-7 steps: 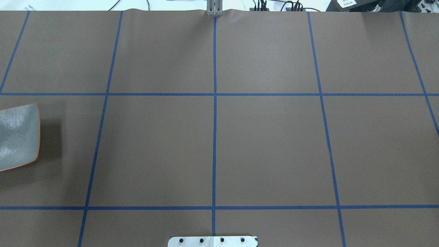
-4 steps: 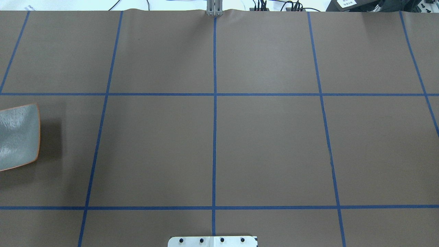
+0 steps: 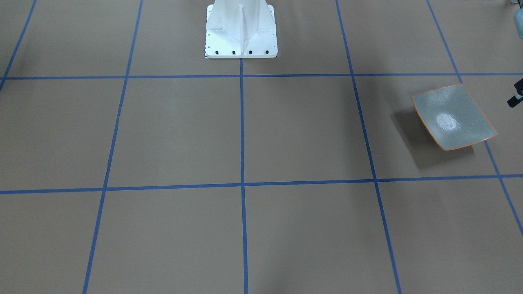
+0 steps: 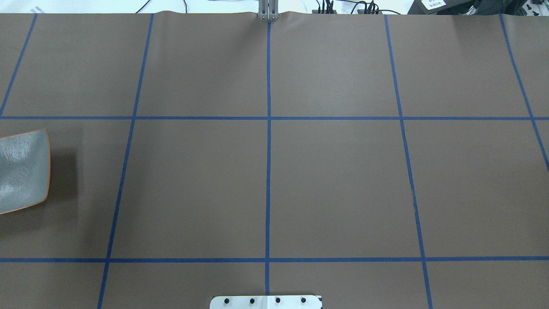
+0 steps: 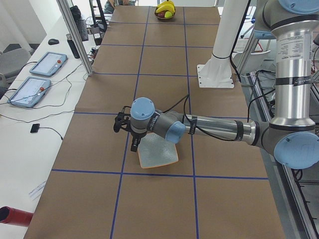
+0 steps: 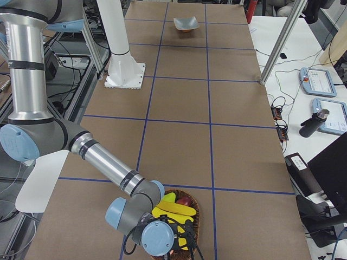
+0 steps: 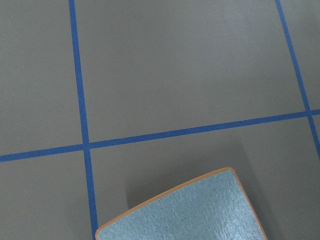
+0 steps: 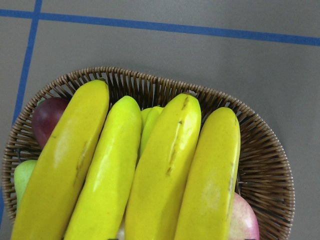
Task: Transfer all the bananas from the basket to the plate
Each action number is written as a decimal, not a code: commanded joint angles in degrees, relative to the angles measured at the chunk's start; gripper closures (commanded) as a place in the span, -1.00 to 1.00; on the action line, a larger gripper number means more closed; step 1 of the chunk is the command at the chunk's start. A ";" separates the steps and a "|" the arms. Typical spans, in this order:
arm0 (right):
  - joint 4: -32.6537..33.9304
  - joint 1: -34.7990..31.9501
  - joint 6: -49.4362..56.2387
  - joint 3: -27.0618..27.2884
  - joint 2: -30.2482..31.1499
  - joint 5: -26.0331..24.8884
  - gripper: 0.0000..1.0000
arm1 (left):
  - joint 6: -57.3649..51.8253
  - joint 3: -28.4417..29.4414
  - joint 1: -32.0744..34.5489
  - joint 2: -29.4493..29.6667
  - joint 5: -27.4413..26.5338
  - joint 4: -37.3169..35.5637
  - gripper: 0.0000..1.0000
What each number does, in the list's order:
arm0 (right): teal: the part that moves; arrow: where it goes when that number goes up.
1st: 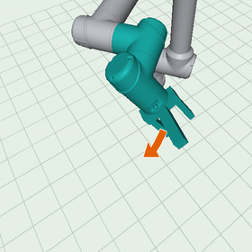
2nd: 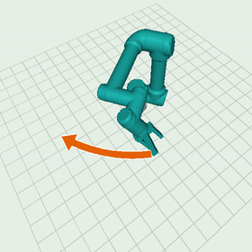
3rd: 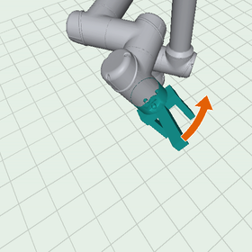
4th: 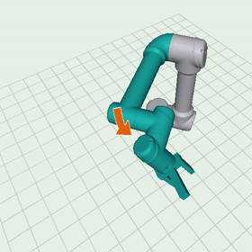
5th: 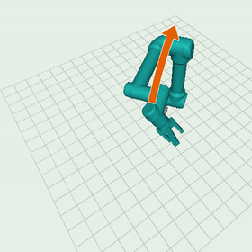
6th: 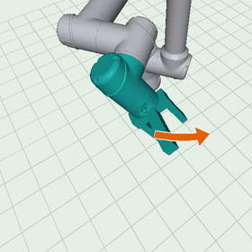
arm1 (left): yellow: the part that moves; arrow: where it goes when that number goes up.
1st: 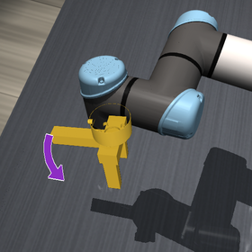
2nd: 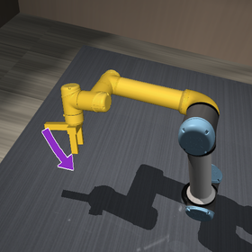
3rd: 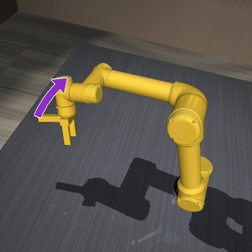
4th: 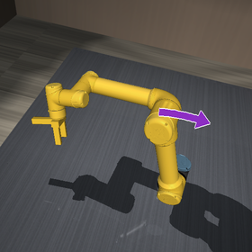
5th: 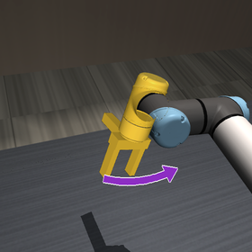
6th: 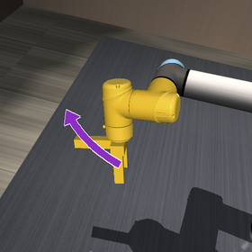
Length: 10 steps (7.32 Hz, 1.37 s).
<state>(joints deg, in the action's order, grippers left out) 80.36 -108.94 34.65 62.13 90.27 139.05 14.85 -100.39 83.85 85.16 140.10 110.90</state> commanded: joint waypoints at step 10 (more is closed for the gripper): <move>0.06 -0.13 1.03 -4.91 -1.33 0.96 -0.40 | 0.09 0.10 0.00 0.36 0.00 -0.07 -1.00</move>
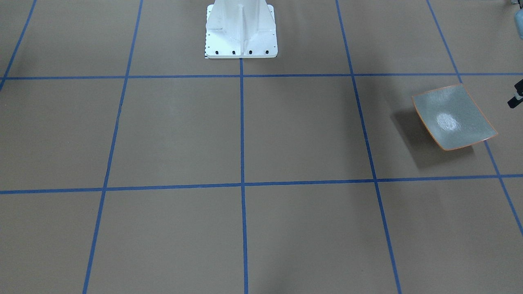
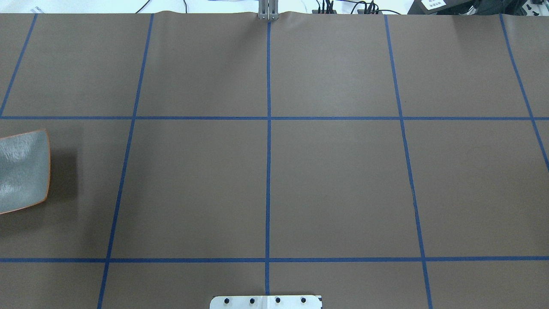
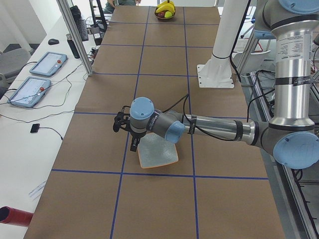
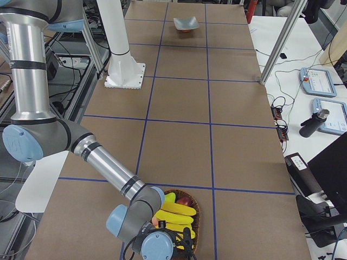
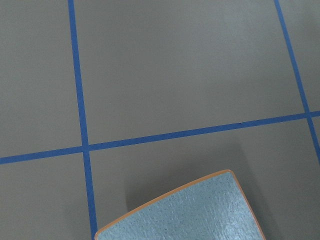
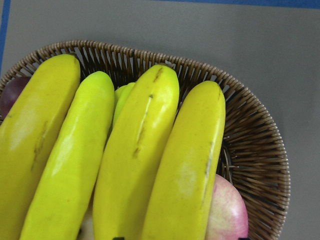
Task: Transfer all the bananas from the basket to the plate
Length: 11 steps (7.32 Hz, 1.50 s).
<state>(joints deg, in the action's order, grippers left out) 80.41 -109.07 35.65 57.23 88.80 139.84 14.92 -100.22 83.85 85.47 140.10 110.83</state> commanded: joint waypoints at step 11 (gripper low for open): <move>0.18 -3.95 2.93 2.53 -0.03 0.34 1.00 | 2.40 -0.59 -0.09 0.48 0.00 0.00 -1.00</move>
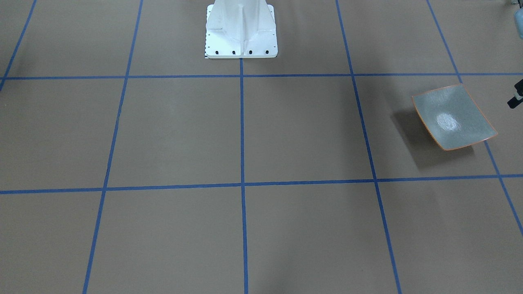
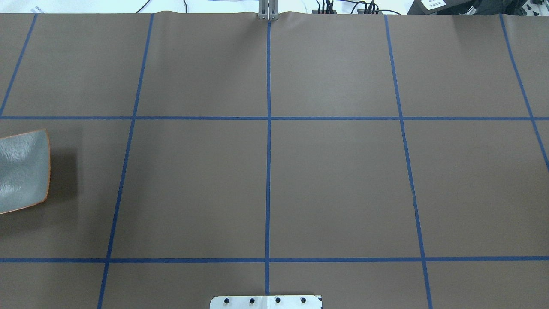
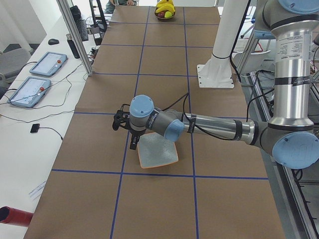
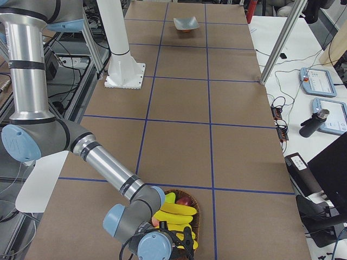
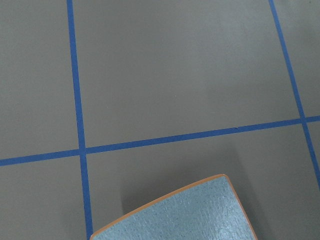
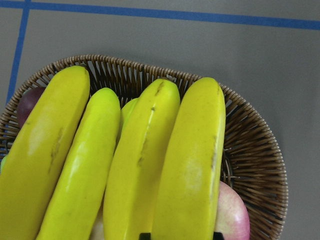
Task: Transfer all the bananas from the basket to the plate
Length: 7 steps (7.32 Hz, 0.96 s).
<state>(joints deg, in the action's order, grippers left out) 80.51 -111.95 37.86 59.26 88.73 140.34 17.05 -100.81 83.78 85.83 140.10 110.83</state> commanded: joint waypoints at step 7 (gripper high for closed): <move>12.39 1.97 -19.70 19.21 -2.25 9.99 1.00 | 8.41 0.17 -0.28 4.15 0.18 -0.17 -1.00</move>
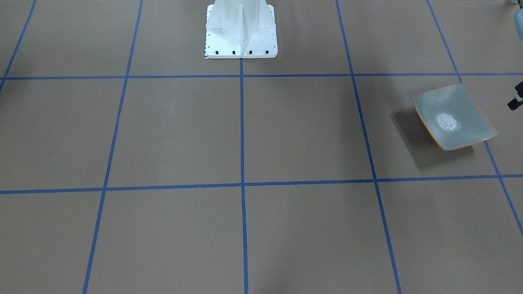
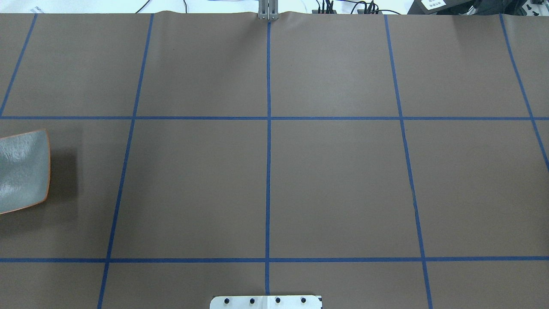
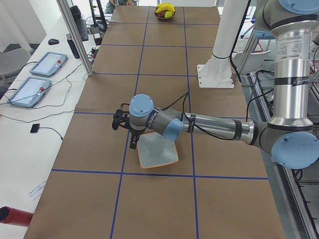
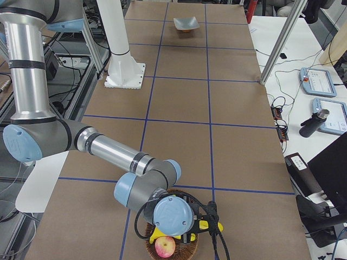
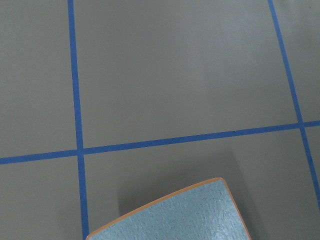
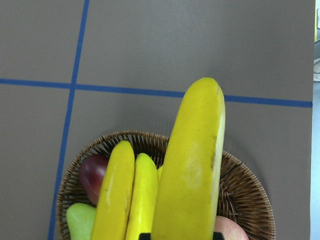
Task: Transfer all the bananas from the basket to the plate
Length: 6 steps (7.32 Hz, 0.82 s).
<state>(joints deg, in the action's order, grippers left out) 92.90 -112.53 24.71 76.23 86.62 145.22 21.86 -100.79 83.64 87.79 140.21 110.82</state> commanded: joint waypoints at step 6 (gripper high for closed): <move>-19.86 24.87 -41.38 6.74 -11.96 15.88 1.00 | 27.52 4.71 -9.80 19.06 1.20 -0.08 -1.00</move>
<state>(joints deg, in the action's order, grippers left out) 75.55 -91.83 -11.46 82.55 79.58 160.93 46.36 -97.58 75.52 103.54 140.95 110.73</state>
